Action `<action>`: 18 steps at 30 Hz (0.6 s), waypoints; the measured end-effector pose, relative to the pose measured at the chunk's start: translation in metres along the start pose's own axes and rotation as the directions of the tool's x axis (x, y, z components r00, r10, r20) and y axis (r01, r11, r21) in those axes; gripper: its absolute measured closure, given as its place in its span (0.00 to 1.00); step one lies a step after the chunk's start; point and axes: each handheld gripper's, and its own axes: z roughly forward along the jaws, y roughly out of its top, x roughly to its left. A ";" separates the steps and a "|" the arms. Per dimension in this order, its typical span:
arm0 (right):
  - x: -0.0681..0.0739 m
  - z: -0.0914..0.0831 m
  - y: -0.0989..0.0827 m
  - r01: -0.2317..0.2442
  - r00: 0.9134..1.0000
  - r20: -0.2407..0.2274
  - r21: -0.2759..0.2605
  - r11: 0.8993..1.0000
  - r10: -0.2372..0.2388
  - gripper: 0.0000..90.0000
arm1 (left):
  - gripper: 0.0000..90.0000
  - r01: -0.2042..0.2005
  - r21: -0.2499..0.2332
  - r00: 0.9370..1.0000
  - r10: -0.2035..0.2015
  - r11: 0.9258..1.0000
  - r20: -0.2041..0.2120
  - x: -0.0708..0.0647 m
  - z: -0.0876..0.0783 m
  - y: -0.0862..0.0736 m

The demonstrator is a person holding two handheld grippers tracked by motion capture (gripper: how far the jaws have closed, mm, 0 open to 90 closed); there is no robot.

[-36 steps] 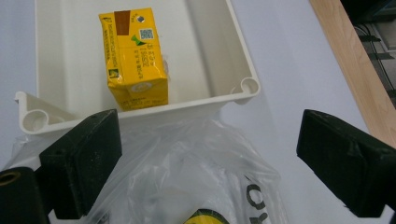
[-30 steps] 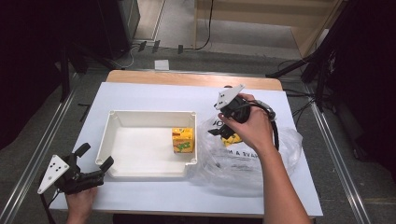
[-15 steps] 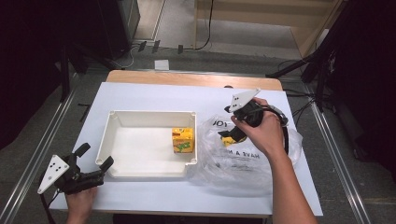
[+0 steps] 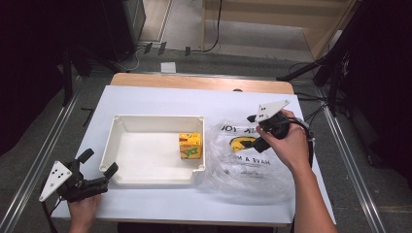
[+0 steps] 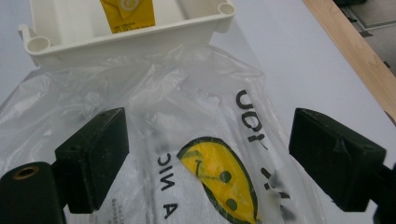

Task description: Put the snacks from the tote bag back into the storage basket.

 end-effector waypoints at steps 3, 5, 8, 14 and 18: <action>0.000 -0.004 -0.008 -0.008 1.000 0.007 -0.011 1.000 0.008 0.14 | 0.00 0.000 0.001 1.000 0.000 1.000 0.001 0.000 0.000 0.000; 0.001 -0.006 -0.014 -0.015 1.000 0.011 -0.020 1.000 0.016 0.14 | 0.00 0.000 0.002 1.000 0.000 1.000 0.000 0.000 0.000 0.000; 0.003 -0.008 -0.022 -0.021 1.000 0.010 -0.030 0.999 0.021 0.14 | 0.00 -0.004 0.003 1.000 0.004 1.000 -0.001 0.000 0.000 0.000; 0.004 -0.015 -0.039 -0.044 0.999 0.016 -0.053 0.998 0.045 0.14 | 0.00 -0.008 0.006 1.000 0.008 1.000 -0.003 -0.001 0.000 0.000; 0.007 -0.019 -0.053 -0.053 0.998 0.019 -0.068 0.996 0.055 0.14 | 0.00 -0.015 0.005 1.000 0.015 1.000 -0.003 -0.001 0.000 0.000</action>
